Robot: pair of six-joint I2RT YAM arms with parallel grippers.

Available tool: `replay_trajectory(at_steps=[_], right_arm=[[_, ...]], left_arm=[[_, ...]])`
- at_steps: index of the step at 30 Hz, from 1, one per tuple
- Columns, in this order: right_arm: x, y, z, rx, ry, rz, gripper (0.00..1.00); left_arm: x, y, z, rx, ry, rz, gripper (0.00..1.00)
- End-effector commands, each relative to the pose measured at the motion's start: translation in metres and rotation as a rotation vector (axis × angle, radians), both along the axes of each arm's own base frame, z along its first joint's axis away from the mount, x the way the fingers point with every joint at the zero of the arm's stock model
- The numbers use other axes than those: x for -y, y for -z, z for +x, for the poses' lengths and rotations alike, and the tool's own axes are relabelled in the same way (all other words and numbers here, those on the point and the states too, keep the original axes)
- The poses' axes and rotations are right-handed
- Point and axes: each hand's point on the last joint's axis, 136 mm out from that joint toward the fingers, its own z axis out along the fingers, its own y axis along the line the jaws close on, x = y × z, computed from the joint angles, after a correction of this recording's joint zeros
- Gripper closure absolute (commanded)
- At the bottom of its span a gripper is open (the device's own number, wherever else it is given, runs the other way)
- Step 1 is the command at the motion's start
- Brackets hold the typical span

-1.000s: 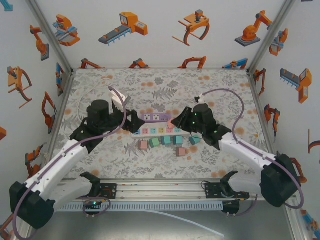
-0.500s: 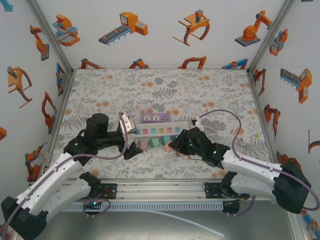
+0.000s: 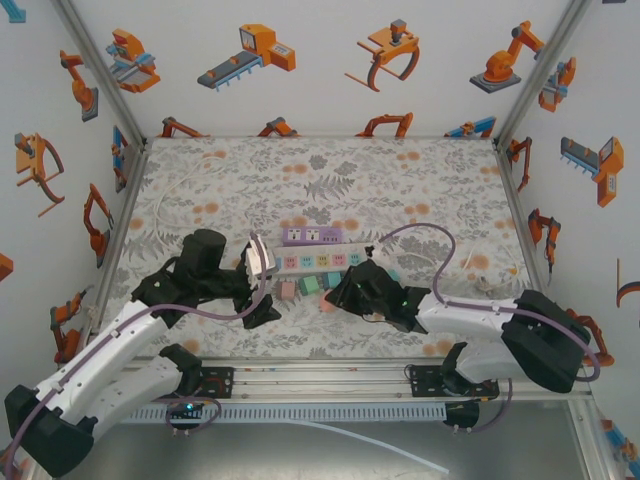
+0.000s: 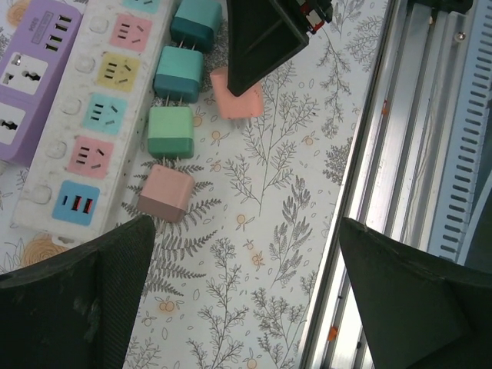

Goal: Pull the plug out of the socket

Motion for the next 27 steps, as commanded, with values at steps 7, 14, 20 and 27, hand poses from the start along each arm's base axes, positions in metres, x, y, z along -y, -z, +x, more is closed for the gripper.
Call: replay_trajectory(at_steps=[7, 14, 20, 27], right_arm=[[0.006, 0.01, -0.003, -0.006, 0.039, -0.038, 0.53], [0.009, 0.007, -0.006, -0.006, 0.038, -0.042, 0.48], [0.011, -0.008, -0.007, 0.028, 0.026, -0.029, 0.47], [0.023, -0.038, -0.001, 0.117, 0.03, -0.071, 0.46]], left_arm=[[0.001, -0.012, 0.001, 0.041, 0.011, -0.009, 0.03], [-0.005, -0.009, 0.013, 0.072, -0.068, 0.008, 0.03], [-0.009, -0.013, 0.025, 0.103, -0.143, 0.002, 0.03], [-0.018, -0.011, 0.039, 0.128, -0.236, 0.026, 0.03]])
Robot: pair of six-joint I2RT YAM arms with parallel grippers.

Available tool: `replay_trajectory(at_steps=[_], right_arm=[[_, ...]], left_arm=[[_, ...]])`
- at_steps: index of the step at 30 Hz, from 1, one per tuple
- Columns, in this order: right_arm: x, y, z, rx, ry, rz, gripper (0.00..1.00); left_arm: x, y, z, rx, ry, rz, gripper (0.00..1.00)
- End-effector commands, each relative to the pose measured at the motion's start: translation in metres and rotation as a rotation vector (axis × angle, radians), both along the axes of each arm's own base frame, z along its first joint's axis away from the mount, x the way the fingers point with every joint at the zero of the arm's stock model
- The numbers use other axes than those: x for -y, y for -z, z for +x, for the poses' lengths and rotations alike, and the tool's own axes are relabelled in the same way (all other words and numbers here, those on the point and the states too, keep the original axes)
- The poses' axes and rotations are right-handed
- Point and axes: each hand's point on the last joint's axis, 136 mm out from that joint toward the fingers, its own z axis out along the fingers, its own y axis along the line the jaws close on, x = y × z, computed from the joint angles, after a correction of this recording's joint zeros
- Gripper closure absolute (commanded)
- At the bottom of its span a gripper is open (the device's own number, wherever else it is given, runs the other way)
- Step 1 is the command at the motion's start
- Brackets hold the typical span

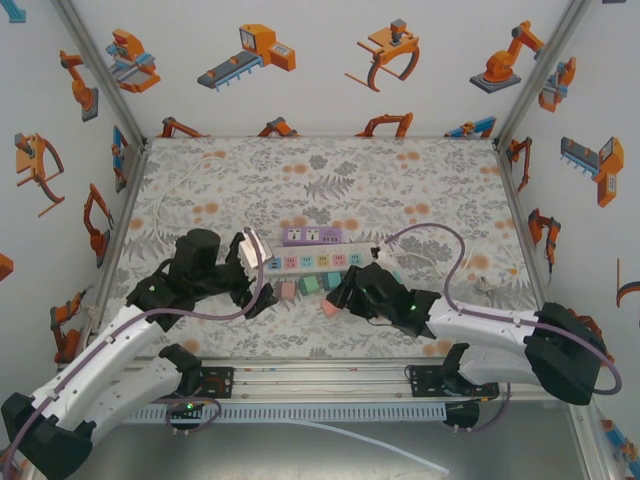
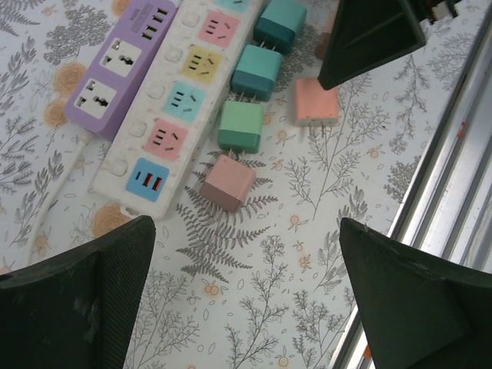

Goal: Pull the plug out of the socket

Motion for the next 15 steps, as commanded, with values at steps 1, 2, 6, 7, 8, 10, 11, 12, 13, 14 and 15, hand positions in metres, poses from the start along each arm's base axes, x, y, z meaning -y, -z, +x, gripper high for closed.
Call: replay_trajectory(at_steps=[1, 2, 6, 7, 8, 10, 11, 12, 13, 14, 15], right_arm=[[0.01, -0.023, 0.009, 0.097, 0.01, -0.067, 0.46], [0.013, -0.031, 0.012, 0.129, 0.011, -0.084, 0.46], [0.028, -0.061, 0.025, 0.298, -0.012, -0.215, 0.43], [0.036, -0.069, 0.03, 0.347, -0.009, -0.265, 0.41], [0.044, -0.076, 0.035, 0.386, 0.004, -0.308, 0.38], [0.064, -0.09, 0.046, 0.467, 0.05, -0.407, 0.28], [0.073, -0.096, 0.051, 0.502, 0.065, -0.445, 0.25], [0.081, -0.102, 0.057, 0.539, 0.072, -0.491, 0.22], [0.09, -0.107, 0.063, 0.56, 0.09, -0.525, 0.2], [0.101, -0.11, 0.069, 0.574, 0.108, -0.566, 0.18], [0.112, -0.111, 0.076, 0.579, 0.124, -0.6, 0.16]], left_arm=[[-0.005, -0.001, 0.009, 0.021, -0.066, -0.003, 0.03], [-0.006, -0.003, 0.013, 0.03, -0.085, -0.004, 0.03], [-0.013, -0.008, 0.028, 0.066, -0.184, -0.015, 0.03], [-0.017, -0.01, 0.033, 0.078, -0.219, -0.018, 0.03], [-0.02, -0.01, 0.038, 0.091, -0.253, -0.017, 0.03], [-0.031, -0.011, 0.052, 0.125, -0.355, -0.013, 0.03], [-0.037, -0.012, 0.058, 0.139, -0.403, -0.014, 0.03], [-0.043, -0.012, 0.065, 0.157, -0.452, -0.015, 0.03], [-0.05, -0.012, 0.072, 0.18, -0.506, -0.013, 0.03], [-0.055, -0.011, 0.077, 0.196, -0.546, -0.012, 0.03], [-0.063, -0.01, 0.084, 0.22, -0.602, -0.007, 0.03]])
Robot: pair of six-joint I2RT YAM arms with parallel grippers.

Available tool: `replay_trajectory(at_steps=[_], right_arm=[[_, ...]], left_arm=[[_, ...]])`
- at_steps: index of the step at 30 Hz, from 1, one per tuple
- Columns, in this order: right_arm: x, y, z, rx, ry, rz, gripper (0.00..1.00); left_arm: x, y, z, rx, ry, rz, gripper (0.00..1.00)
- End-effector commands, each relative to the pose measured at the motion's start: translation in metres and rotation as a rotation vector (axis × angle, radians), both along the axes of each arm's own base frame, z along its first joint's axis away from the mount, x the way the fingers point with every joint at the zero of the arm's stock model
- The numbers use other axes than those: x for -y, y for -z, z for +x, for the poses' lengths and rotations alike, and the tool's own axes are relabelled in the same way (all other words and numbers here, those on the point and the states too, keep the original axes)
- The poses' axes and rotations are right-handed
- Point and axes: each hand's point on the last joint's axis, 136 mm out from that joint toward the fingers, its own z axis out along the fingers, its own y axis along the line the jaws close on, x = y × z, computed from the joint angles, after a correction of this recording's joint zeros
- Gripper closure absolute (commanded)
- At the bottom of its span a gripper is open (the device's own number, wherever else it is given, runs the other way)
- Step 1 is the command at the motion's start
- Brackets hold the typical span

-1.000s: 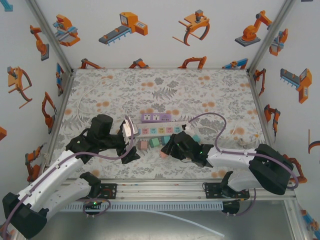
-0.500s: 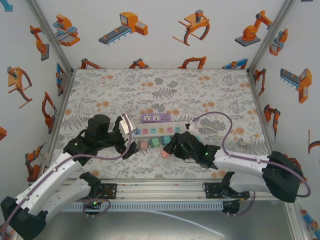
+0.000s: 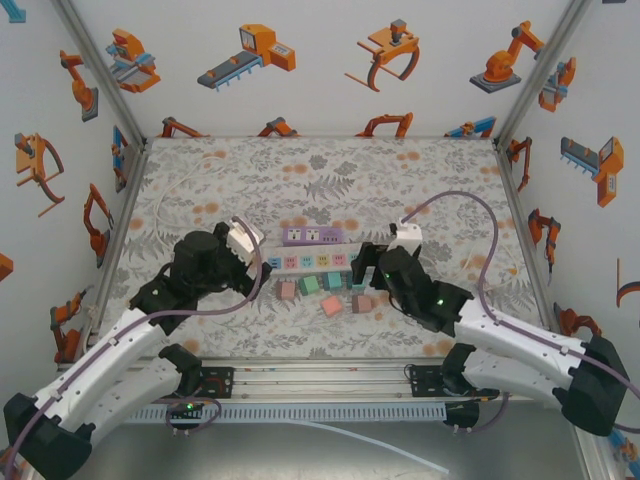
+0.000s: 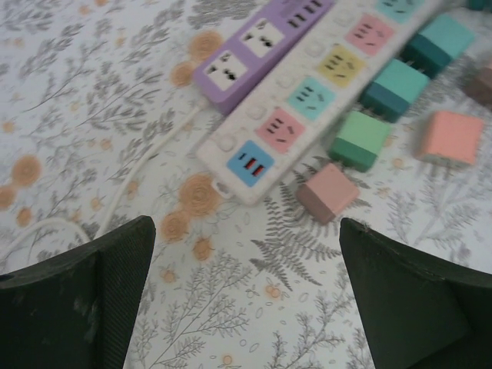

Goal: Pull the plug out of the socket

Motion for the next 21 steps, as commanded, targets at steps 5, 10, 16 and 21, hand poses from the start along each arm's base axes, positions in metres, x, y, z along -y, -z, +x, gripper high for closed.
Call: replay_trajectory(at_steps=[5, 10, 16, 21], right_arm=[[0.094, -0.017, 0.052, 0.115, 0.222, -0.284, 0.05], [0.133, -0.007, 0.075, 0.127, 0.309, -0.385, 0.01], [0.17, 0.023, 0.093, 0.071, 0.366, -0.442, 0.01], [0.194, 0.048, 0.114, 0.055, 0.395, -0.452, 0.0]], left_arm=[[-0.07, -0.002, 0.053, 0.149, -0.487, -0.049, 0.03], [-0.116, 0.02, 0.071, 0.12, -0.732, -0.074, 0.03], [-0.154, 0.046, 0.081, 0.108, -0.921, -0.048, 0.03], [-0.167, 0.061, 0.096, 0.105, -0.976, -0.031, 0.03]])
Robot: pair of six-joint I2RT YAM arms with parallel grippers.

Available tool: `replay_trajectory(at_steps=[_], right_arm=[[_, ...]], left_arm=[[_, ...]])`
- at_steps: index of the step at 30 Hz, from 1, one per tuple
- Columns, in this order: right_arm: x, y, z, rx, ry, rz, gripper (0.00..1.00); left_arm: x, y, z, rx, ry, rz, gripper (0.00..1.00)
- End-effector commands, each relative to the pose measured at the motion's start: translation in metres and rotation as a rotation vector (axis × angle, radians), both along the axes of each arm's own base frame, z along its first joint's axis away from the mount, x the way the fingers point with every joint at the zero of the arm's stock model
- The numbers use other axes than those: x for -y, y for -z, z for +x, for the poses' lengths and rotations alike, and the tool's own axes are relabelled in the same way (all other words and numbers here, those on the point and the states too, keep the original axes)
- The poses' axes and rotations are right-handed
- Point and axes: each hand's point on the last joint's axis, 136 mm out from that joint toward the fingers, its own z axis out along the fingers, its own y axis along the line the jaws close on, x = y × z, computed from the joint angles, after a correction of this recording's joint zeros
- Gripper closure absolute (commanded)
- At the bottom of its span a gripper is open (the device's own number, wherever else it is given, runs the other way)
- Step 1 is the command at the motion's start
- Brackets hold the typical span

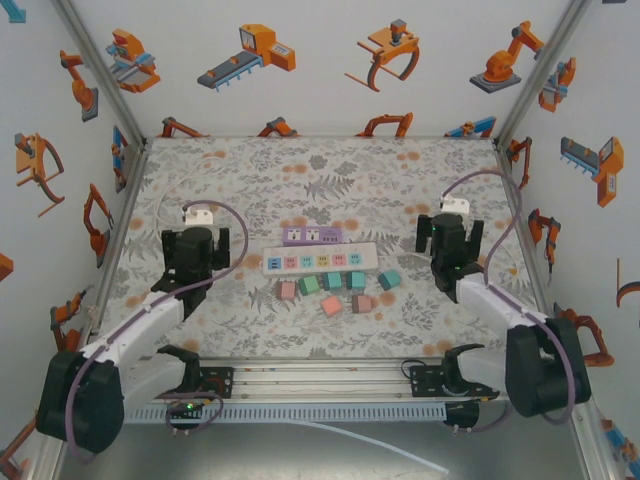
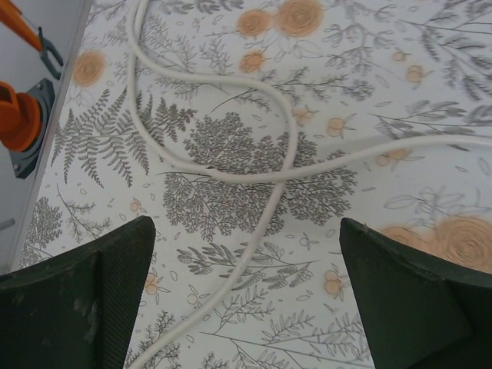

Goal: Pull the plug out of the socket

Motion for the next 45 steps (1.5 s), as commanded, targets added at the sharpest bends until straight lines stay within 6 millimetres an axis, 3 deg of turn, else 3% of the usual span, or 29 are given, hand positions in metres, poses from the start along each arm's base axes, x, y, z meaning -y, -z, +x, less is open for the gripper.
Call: replay_trajectory(at_steps=[1, 7, 12, 19, 24, 27, 45], right_arm=[[0.008, 0.0, 0.022, 0.072, -0.017, 0.0, 0.0], [0.011, 0.021, 0.045, 0.094, -0.057, -0.035, 0.01], [0.022, 0.028, 0.045, 0.1, -0.065, 0.073, 0.01], [0.011, 0.037, 0.035, 0.162, -0.185, 0.152, 0.0], [0.012, 0.037, 0.037, 0.166, -0.181, 0.148, 0.01], [0.022, 0.037, 0.037, 0.165, -0.121, 0.144, 0.01], [0.02, 0.038, 0.041, 0.15, -0.149, 0.185, 0.01]], left_arm=[[-0.011, -0.004, 0.014, 0.073, -0.078, -0.032, 0.03], [-0.012, 0.02, 0.038, 0.065, -0.054, -0.076, 0.03], [-0.001, 0.026, 0.058, 0.065, 0.04, -0.122, 0.03], [-0.008, 0.031, 0.073, 0.041, 0.087, -0.108, 0.03], [-0.03, 0.05, 0.074, 0.107, 0.076, -0.247, 0.03], [-0.03, 0.051, 0.073, 0.098, 0.083, -0.253, 0.03], [-0.029, 0.051, 0.073, 0.102, 0.082, -0.232, 0.03]])
